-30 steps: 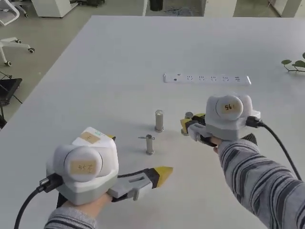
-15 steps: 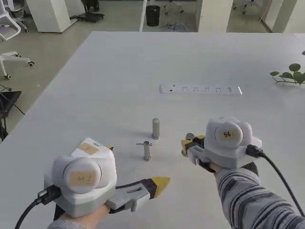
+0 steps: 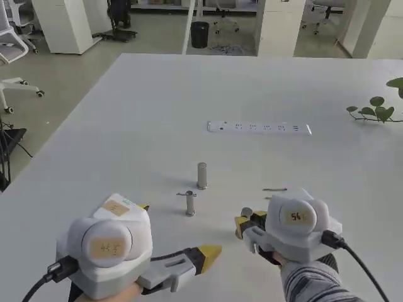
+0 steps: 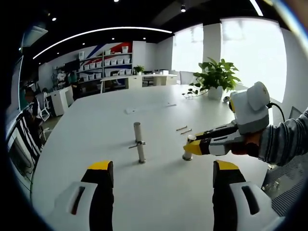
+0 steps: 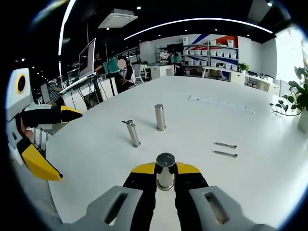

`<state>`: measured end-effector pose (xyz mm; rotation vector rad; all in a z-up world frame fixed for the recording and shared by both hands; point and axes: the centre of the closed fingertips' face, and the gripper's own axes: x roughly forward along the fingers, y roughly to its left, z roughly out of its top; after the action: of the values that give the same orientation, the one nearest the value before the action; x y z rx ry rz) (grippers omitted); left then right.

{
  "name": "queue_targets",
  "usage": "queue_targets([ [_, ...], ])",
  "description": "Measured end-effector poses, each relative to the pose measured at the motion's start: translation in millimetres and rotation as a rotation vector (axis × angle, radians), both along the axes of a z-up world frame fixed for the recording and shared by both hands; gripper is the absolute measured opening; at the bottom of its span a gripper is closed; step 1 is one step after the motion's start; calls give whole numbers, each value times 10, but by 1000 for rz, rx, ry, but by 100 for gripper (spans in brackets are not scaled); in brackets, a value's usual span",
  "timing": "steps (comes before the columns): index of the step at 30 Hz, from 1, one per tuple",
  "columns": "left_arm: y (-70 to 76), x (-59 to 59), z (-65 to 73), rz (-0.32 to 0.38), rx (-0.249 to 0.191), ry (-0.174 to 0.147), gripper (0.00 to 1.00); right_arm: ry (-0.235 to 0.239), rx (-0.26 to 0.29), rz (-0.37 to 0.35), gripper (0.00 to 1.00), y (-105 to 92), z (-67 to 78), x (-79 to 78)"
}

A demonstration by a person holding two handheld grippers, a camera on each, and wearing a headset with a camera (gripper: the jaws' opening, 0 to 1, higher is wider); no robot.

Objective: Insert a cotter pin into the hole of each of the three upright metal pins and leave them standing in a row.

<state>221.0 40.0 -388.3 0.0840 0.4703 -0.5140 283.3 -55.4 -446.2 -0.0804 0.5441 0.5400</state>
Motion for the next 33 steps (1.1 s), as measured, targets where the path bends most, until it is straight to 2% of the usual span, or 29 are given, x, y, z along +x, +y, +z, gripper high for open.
queue_targets([
  [7, -4, -49, 35, 0, -2, -8, 82, 9, -24, -7, 8, -25, -74, -87],
  [19, 10, -77, 45, 4, -3, -9, 82, -26, -59, 16, 8, -10, -90, -147],
  [22, 9, -84, 41, 3, -4, -7, 82, -17, -50, 16, 9, -4, -94, -148],
  [24, 7, -92, 37, 3, -6, -7, 82, 2, -22, 11, 9, -2, -102, -147],
  [29, 1, -99, 35, 2, -15, 0, 81, 11, -17, 33, 10, 4, -106, -172],
  [31, 7, -98, 41, 6, -17, -2, 81, 40, 6, 61, 16, 16, -129, -212],
  [33, 14, -99, 48, 10, -19, -4, 81, 30, 2, 62, 22, -50, -120, -199],
])
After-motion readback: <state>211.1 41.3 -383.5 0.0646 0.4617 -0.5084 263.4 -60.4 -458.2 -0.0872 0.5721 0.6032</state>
